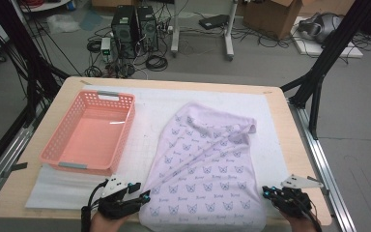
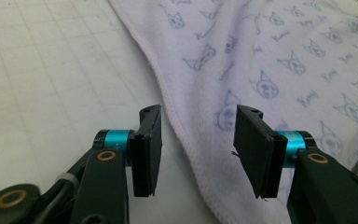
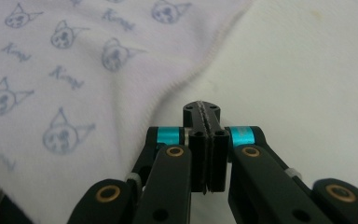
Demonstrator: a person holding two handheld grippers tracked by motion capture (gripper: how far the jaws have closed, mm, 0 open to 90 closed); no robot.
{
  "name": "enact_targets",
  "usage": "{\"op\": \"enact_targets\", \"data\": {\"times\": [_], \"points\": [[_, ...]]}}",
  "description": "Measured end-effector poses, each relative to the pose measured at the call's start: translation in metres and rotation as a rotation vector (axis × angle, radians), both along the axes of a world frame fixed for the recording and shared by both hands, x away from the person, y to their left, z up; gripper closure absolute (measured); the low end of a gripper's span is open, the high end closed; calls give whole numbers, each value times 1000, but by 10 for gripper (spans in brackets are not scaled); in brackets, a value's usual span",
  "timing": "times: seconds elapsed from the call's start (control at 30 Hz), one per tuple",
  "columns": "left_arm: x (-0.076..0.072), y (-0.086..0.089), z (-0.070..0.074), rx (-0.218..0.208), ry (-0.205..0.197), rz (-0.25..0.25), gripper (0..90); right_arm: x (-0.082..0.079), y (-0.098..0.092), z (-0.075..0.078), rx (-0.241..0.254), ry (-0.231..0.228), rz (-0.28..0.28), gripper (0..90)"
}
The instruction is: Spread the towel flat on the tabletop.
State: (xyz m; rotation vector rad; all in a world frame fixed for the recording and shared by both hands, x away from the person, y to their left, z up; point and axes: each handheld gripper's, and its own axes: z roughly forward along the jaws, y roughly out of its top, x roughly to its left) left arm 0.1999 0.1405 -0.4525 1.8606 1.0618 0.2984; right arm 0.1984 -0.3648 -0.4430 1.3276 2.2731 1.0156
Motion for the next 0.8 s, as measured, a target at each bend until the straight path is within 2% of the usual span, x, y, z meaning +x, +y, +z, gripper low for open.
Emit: {"op": "enact_targets", "data": {"times": [0.07,0.1,0.13,0.23,0.3,0.37,0.4,0.43,0.5,0.67,0.73,0.8], "points": [[4,-3,0,2,-8,3,514,-3,-7,1,31,-18,-9,857],[6,-4,1,-1,-14,5,514,-2,-6,1,54,-28,-14,768],[8,-5,2,-7,-22,8,512,0,-4,2,65,-31,-15,699],[14,-7,4,-22,-40,13,505,8,13,2,75,-53,16,611],[18,-8,4,-34,-44,22,497,15,25,-1,39,-49,33,620],[21,-8,4,-38,-45,23,493,19,31,-4,-2,-46,42,762],[22,-8,4,-44,-45,27,491,20,30,-3,10,-32,56,868],[22,-8,4,-43,-48,28,490,18,29,-2,-7,-30,53,874],[21,-7,4,-47,-47,33,487,12,21,-1,-10,-15,46,880],[22,-3,2,-52,-40,45,475,-17,-8,3,-36,4,4,881],[24,-5,1,-51,-28,39,475,-26,-16,3,-38,13,-8,879],[26,-10,0,-44,-15,26,476,-29,-19,4,-17,21,-7,826]]}}
